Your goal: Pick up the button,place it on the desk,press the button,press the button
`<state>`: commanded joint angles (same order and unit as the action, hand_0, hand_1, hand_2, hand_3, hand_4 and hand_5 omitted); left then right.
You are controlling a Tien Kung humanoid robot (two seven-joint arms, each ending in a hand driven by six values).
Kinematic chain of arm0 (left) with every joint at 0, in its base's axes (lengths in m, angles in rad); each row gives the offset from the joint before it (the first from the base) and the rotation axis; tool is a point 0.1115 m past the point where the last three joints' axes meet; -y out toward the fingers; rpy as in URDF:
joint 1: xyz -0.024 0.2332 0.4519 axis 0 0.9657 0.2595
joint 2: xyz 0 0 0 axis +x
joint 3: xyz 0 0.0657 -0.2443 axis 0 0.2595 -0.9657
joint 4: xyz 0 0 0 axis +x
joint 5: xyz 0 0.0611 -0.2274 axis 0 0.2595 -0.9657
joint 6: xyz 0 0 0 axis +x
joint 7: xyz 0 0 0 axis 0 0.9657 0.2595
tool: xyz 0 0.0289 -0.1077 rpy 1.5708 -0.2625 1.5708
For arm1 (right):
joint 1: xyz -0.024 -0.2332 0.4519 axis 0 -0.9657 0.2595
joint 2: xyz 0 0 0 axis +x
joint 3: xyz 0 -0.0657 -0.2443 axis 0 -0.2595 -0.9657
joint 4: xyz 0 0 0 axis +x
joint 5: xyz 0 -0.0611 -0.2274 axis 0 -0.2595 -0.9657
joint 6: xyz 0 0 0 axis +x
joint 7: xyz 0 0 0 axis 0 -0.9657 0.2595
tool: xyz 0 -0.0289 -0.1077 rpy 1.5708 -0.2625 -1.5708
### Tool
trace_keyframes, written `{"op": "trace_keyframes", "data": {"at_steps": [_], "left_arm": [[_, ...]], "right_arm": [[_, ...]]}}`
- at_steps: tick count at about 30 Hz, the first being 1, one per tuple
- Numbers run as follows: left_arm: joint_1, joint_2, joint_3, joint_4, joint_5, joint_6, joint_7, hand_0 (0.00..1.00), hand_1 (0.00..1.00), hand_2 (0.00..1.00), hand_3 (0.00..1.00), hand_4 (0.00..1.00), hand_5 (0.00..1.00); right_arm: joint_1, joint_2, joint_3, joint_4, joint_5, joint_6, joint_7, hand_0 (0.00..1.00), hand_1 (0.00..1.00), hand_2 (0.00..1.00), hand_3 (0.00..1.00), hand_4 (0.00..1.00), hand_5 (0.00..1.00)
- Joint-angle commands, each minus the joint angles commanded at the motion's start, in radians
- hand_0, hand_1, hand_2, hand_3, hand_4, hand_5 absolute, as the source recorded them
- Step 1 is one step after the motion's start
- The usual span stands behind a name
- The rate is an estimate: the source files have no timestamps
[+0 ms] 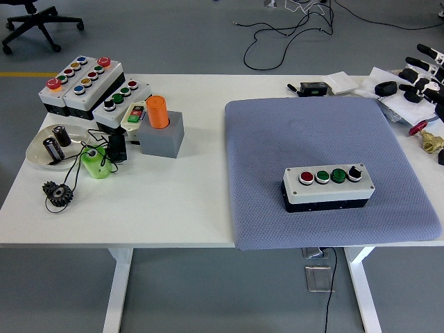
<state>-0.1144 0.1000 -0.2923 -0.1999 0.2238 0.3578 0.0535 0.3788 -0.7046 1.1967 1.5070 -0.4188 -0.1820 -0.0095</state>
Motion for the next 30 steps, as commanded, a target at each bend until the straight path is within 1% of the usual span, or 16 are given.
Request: {"op": "trace_keyframes", "data": {"at_steps": [1, 5, 6, 11, 12, 17, 18, 20, 29, 30], "left_arm": [[0.0, 0.0, 0.0, 0.0, 0.0, 0.0, 0.0, 0.609, 0.542, 0.498, 0.456, 0.277, 0.97], [0.0, -0.001, 0.004, 0.0, -0.002, -0.001, 0.001, 0.609, 0.542, 0.498, 0.456, 0.277, 0.97], [0.0, -0.001, 0.005, 0.0, -0.002, -0.001, 0.001, 0.609, 0.544, 0.498, 0.457, 0.277, 0.969], [0.001, -0.003, 0.009, 0.001, -0.004, -0.003, 0.002, 0.609, 0.544, 0.498, 0.457, 0.277, 0.969], [0.001, -0.003, 0.01, 0.001, -0.005, -0.003, 0.002, 0.609, 0.545, 0.499, 0.459, 0.276, 0.969], [0.004, -0.004, 0.01, 0.0, -0.003, -0.003, 0.003, 0.609, 0.545, 0.499, 0.459, 0.276, 0.969], [0.005, -0.005, 0.009, 0.0, -0.002, -0.003, 0.003, 0.609, 0.547, 0.505, 0.46, 0.276, 0.97], [0.006, -0.006, 0.007, 0.0, -0.003, -0.003, 0.003, 0.609, 0.547, 0.505, 0.46, 0.276, 0.97], [0.006, -0.007, 0.01, 0.0, -0.003, -0.005, 0.006, 0.609, 0.549, 0.505, 0.462, 0.277, 0.972], [0.006, -0.007, 0.01, 0.0, -0.004, -0.005, 0.006, 0.609, 0.55, 0.508, 0.464, 0.276, 0.971]], "right_arm": [[-0.004, 0.001, 0.006, -0.002, 0.039, 0.0, 0.001, 0.786, 0.782, 0.856, 0.866, 0.777, 0.377], [-0.057, 0.015, 0.078, -0.016, 0.187, -0.002, 0.011, 0.786, 0.782, 0.856, 0.866, 0.777, 0.377], [-0.06, 0.016, 0.083, -0.017, 0.198, -0.002, 0.012, 0.796, 0.783, 0.849, 0.851, 0.766, 0.405], [-0.102, 0.028, 0.136, -0.028, 0.265, -0.007, 0.02, 0.796, 0.783, 0.849, 0.851, 0.766, 0.405], [-0.106, 0.029, 0.14, -0.03, 0.277, -0.008, 0.022, 0.798, 0.784, 0.829, 0.822, 0.756, 0.418], [-0.128, 0.036, 0.162, -0.043, 0.311, -0.015, 0.025, 0.798, 0.784, 0.829, 0.822, 0.756, 0.418], [-0.131, 0.038, 0.164, -0.045, 0.316, -0.015, 0.024, 0.798, 0.78, 0.823, 0.815, 0.736, 0.441], [-0.135, 0.04, 0.17, -0.049, 0.323, -0.016, 0.023, 0.798, 0.78, 0.823, 0.815, 0.736, 0.441], [-0.147, 0.04, 0.178, -0.062, 0.317, -0.022, 0.017, 0.797, 0.776, 0.817, 0.807, 0.734, 0.437], [-0.148, 0.04, 0.177, -0.063, 0.315, -0.023, 0.016, 0.798, 0.775, 0.814, 0.801, 0.724, 0.451]]}}
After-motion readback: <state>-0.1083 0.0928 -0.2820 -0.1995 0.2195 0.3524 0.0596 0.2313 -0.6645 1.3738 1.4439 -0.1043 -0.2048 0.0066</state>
